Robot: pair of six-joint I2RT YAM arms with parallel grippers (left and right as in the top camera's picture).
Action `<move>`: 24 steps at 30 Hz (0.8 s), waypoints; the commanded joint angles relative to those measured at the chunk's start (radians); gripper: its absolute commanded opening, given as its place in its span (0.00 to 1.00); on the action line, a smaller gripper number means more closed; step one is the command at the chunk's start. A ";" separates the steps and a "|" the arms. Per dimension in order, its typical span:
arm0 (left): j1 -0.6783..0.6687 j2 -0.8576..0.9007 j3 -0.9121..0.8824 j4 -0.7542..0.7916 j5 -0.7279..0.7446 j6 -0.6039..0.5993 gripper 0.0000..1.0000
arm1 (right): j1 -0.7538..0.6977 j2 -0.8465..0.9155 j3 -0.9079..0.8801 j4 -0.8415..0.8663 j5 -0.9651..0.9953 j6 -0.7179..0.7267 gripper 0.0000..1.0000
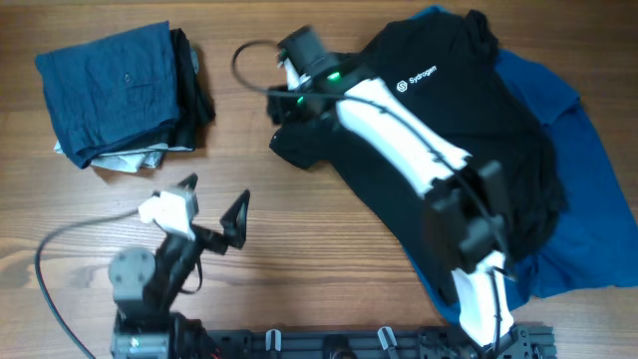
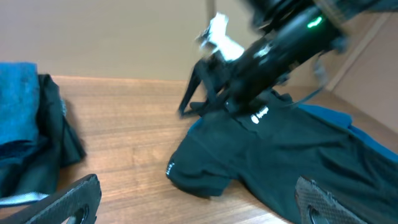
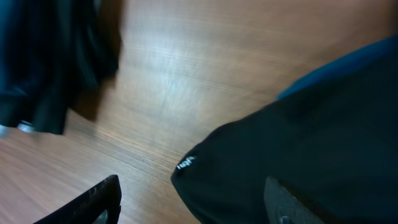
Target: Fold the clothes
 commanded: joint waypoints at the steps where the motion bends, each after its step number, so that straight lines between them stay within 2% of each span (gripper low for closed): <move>1: -0.026 0.320 0.186 -0.001 0.098 -0.009 1.00 | -0.088 -0.108 0.026 -0.069 -0.002 -0.067 0.78; 5: -0.126 0.704 0.376 0.000 0.092 0.000 1.00 | -0.245 -0.133 0.026 -0.203 0.097 -0.100 0.79; 7: -0.189 0.901 0.463 0.001 0.069 0.006 1.00 | -0.337 -0.132 0.026 -0.265 0.182 -0.110 0.84; 10: -0.233 1.108 0.519 0.080 0.067 0.005 1.00 | -0.471 -0.132 0.026 -0.306 0.209 -0.188 0.85; 13: -0.238 1.215 0.520 0.167 0.068 0.002 1.00 | -0.612 -0.132 0.025 -0.298 0.208 -0.202 0.84; 16: -0.238 1.239 0.519 0.185 0.066 0.002 1.00 | -0.743 -0.130 0.018 -0.259 0.159 -0.201 0.77; 20: -0.240 1.266 0.519 0.180 -0.055 0.005 1.00 | -0.878 -0.101 0.014 -0.195 0.088 -0.245 0.77; 22: -0.240 1.278 0.519 0.182 -0.065 0.049 1.00 | -0.911 -0.082 0.014 -0.168 0.044 -0.297 0.78; 23: -0.240 1.282 0.519 0.182 -0.067 0.071 0.97 | -0.920 -0.071 0.014 -0.154 0.042 -0.302 0.78; 24: -0.240 1.283 0.519 0.181 -0.069 0.090 0.87 | -0.926 -0.062 0.014 -0.137 0.042 -0.304 0.78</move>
